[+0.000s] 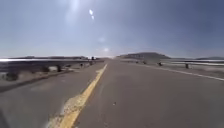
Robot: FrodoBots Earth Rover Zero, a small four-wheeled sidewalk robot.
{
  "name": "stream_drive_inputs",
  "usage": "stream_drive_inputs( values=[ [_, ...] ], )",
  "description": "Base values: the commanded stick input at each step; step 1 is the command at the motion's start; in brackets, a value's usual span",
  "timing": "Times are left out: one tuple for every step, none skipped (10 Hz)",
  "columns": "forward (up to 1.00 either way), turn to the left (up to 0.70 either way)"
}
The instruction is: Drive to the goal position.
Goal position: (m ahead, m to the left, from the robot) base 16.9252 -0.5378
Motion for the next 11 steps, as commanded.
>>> stream_drive_inputs(
  values=[
    [0.85,0.0],
    [0.85,0.0],
    [0.85,0.0],
    [0.85,0.0],
    [0.85,0.0],
    [0.85,0.0],
    [0.85,0.0],
    [0.85,0.0],
    [0.85,0.0],
    [0.85,0.0],
    [0.85,0.0]
  ],
)
